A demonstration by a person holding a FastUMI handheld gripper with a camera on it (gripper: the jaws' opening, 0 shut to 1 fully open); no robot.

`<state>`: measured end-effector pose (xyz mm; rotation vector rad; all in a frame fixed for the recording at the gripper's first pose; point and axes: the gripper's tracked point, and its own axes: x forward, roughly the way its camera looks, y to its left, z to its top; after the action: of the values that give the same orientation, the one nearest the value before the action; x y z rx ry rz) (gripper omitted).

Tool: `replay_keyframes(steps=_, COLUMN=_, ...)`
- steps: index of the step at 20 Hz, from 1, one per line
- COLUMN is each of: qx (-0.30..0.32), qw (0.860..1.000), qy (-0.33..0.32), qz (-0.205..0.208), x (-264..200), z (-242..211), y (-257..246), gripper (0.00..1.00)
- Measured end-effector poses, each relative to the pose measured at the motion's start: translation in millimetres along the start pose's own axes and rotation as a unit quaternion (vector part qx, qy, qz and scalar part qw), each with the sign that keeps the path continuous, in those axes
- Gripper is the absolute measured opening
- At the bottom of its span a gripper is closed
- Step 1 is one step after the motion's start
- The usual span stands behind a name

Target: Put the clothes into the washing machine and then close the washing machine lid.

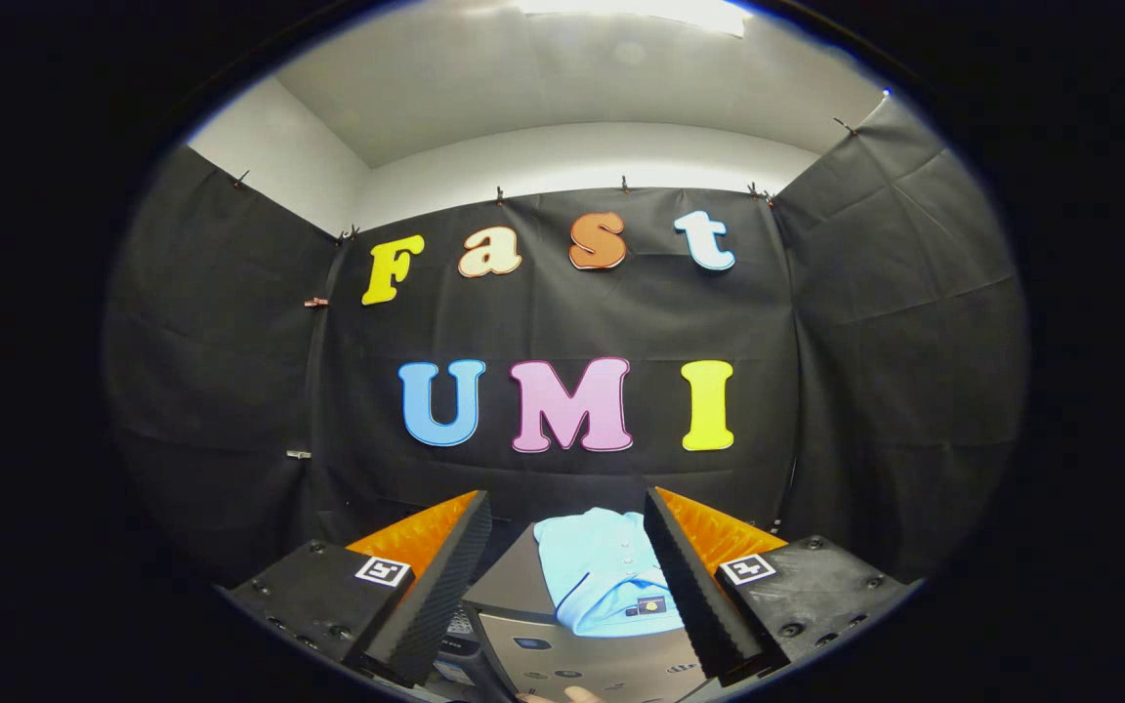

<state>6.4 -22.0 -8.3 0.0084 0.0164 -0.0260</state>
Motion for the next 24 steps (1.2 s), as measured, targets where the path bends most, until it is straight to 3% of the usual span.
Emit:
replay_keyframes(steps=12, qx=0.000, qw=0.999, qy=0.036, qz=-0.030, x=76, z=-10, y=-30, gripper=0.99)
replay_keyframes(steps=24, qx=0.010, qw=0.987, qy=0.155, qz=-0.039, x=207, z=-66, y=-54, gripper=1.00)
